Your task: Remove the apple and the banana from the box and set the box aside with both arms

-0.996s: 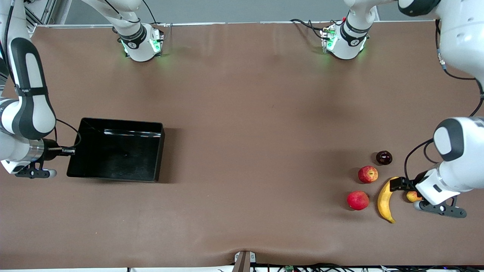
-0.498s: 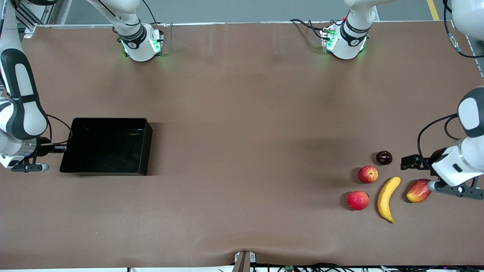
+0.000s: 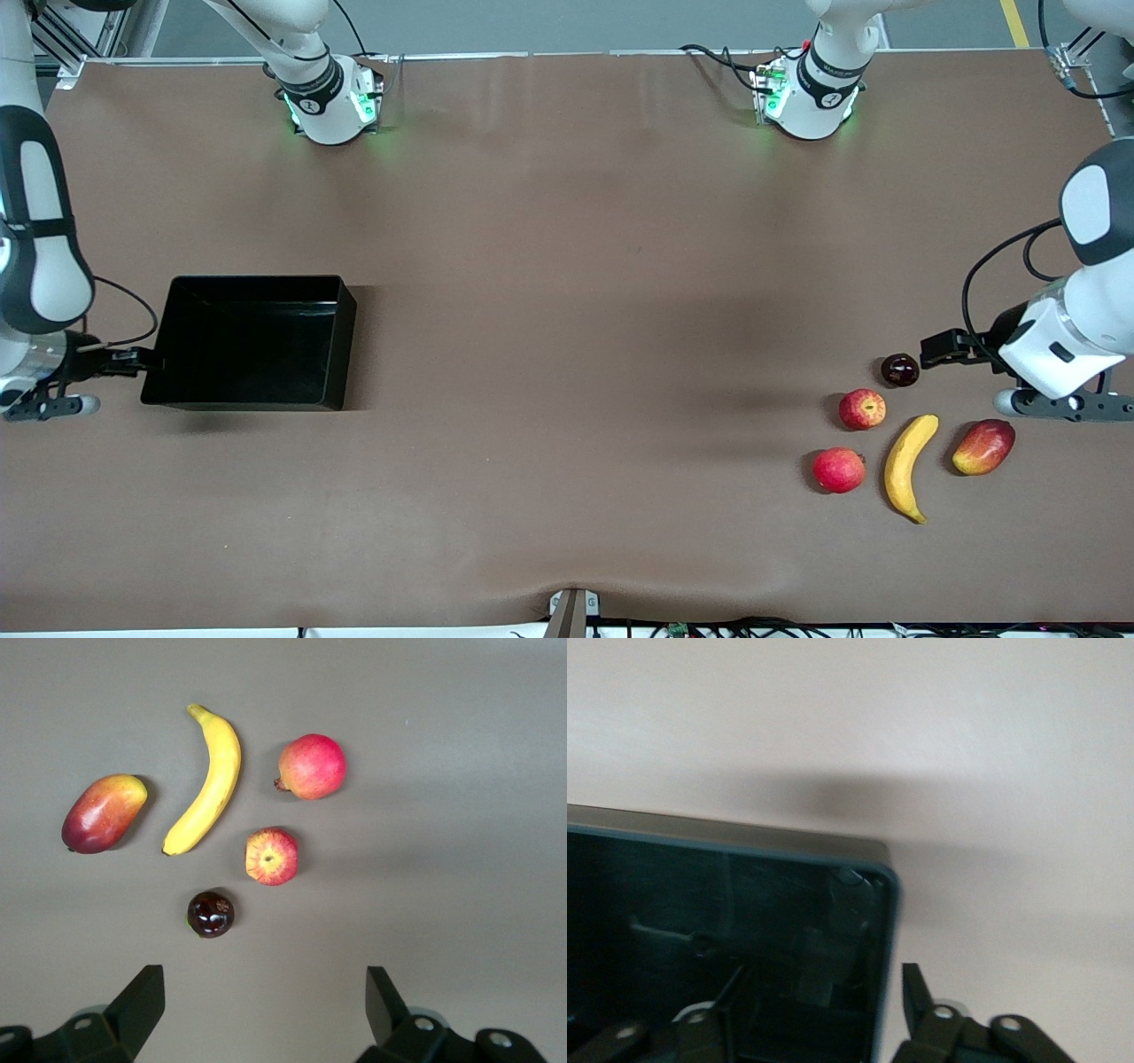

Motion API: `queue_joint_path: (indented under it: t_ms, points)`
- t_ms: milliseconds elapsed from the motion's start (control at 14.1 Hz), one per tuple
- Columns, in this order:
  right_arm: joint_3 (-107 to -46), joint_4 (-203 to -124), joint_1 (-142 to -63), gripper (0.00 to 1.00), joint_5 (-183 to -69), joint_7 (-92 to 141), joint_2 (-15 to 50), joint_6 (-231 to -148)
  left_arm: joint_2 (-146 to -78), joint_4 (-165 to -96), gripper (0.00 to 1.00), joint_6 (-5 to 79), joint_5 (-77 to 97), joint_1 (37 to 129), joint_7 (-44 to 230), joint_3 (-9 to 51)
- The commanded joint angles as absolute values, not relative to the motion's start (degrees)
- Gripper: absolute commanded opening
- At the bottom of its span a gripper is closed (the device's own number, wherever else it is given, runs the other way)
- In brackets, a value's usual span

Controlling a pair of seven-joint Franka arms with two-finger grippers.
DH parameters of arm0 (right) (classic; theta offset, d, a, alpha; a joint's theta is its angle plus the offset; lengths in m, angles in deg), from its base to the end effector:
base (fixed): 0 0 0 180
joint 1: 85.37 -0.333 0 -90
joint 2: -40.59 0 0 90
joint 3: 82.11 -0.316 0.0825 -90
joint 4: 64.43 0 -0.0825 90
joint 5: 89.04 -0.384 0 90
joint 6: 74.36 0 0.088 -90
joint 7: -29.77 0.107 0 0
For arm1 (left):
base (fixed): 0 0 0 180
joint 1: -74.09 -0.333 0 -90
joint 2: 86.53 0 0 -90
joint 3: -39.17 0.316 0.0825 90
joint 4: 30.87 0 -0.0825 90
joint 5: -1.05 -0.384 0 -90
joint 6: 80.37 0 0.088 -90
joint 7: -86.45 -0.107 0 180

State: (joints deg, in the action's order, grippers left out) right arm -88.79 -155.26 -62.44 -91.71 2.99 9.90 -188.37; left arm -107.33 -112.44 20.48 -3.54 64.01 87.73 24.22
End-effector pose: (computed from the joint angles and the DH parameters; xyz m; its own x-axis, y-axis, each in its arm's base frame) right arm 0.6470 -0.1960 0.3169 0.9856 0.1539 -0.0706 0.1424 -0.9789 -0.1465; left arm 0.6654 -0.0237 0.4946 0.9979 -0.0627 -0.0147 -0.0626 -0.9980 0.0130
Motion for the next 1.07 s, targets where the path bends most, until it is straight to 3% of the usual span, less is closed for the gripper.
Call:
queue_joint_path:
  t_ms: [0, 356, 783, 996]
  points:
    - [-90.73, -144.88, -65.05, 1.0, -91.68, 0.86, 10.0, -181.42, -103.94, -115.67, 1.0, 20.08, -2.73, 63.89, 90.3, 23.7]
    - [-90.73, -137.38, -71.3, 1.0, -92.11, 3.65, 12.45, -176.69, -101.12, -116.39, 1.0, 20.08, -3.52, 63.89, 96.65, 20.8]
    - [-90.38, -139.05, -73.69, 1.0, -92.46, 17.36, 24.21, -159.21, -100.33, -114.28, 1.0, 20.08, -6.49, 63.1, 96.38, 21.5]
    - [-90.55, -145.8, -73.94, 1.0, -92.47, 30.08, 33.36, -156.99, -99.37, -113.75, 1.0, 17.73, -6.95, 63.45, 96.47, 20.63]
